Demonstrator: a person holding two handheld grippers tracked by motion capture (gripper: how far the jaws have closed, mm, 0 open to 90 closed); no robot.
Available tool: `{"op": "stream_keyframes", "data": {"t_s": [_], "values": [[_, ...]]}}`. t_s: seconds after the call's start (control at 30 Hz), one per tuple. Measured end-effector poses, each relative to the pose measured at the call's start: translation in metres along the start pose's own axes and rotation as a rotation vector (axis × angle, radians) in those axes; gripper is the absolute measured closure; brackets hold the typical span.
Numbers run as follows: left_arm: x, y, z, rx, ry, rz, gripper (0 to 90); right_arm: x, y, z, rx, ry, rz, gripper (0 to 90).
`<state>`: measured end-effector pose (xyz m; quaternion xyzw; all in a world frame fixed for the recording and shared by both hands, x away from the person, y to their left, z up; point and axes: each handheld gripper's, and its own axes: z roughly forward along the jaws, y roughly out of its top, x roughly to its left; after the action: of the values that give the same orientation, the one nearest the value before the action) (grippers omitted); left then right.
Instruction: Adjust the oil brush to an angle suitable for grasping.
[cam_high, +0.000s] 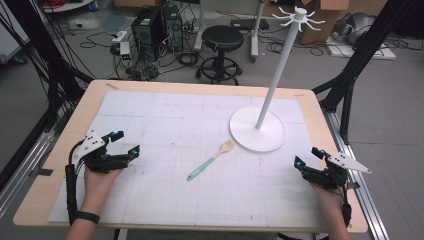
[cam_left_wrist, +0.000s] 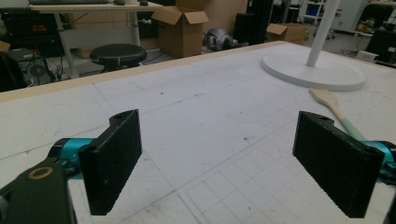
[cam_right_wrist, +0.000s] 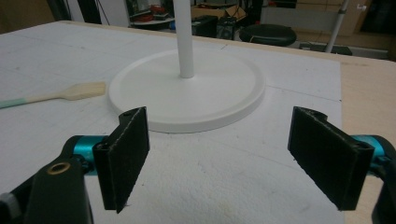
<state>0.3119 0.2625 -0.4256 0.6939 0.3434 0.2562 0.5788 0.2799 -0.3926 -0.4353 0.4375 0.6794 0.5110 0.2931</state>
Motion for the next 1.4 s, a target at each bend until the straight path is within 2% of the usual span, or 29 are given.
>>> {"op": "stream_keyframes", "data": {"t_s": [0.27, 0.33, 0.37, 0.5, 0.63, 0.67, 0.77, 0.83, 1.2, 1.23, 1.27, 1.4], "values": [[-0.007, 0.007, 0.005, 0.004, -0.023, 0.003, 16.2, -0.001, 0.0, -0.001, 0.0, -0.003, 0.005, 20.1], [-0.009, 0.011, 0.007, 0.015, -0.032, -0.001, 16.1, -0.001, 0.0, -0.001, -0.001, -0.004, 0.004, 20.1], [-0.011, 0.017, 0.009, 0.04, -0.048, -0.003, 16.1, -0.001, 0.0, 0.0, -0.004, -0.003, 0.006, 20.1], [-0.015, 0.025, 0.015, 0.043, -0.065, -0.011, 16.1, -0.001, 0.001, 0.0, -0.007, -0.006, 0.005, 20.2], [-0.024, 0.037, 0.028, 0.063, -0.1, 0.003, 16.0, -0.002, 0.001, 0.001, -0.004, -0.005, 0.007, 20.2], [-0.024, 0.037, 0.028, 0.063, -0.1, 0.003, 16.0, -0.002, 0.001, 0.001, -0.004, -0.005, 0.007, 20.2], [-0.031, 0.046, 0.042, 0.072, -0.137, -0.006, 16.0, -0.002, 0.0, 0.001, -0.003, -0.007, 0.008, 20.2], [-0.034, 0.049, 0.048, 0.084, -0.145, -0.013, 16.0, -0.002, 0.0, 0.002, -0.004, -0.006, 0.01, 20.2], [-0.054, 0.061, 0.081, 0.141, -0.182, 0.019, 16.0, -0.004, 0.001, 0.002, -0.005, -0.007, 0.02, 20.2], [-0.06, 0.063, 0.091, 0.151, -0.195, 0.03, 16.0, -0.004, 0.0, 0.002, -0.006, -0.007, 0.022, 20.2], [-0.06, 0.063, 0.091, 0.151, -0.195, 0.03, 16.0, -0.004, 0.0, 0.002, -0.006, -0.007, 0.022, 20.2], [-0.071, 0.064, 0.11, 0.178, -0.214, 0.032, 15.9, -0.004, 0.0, 0.002, -0.007, -0.004, 0.018, 20.2]]}}
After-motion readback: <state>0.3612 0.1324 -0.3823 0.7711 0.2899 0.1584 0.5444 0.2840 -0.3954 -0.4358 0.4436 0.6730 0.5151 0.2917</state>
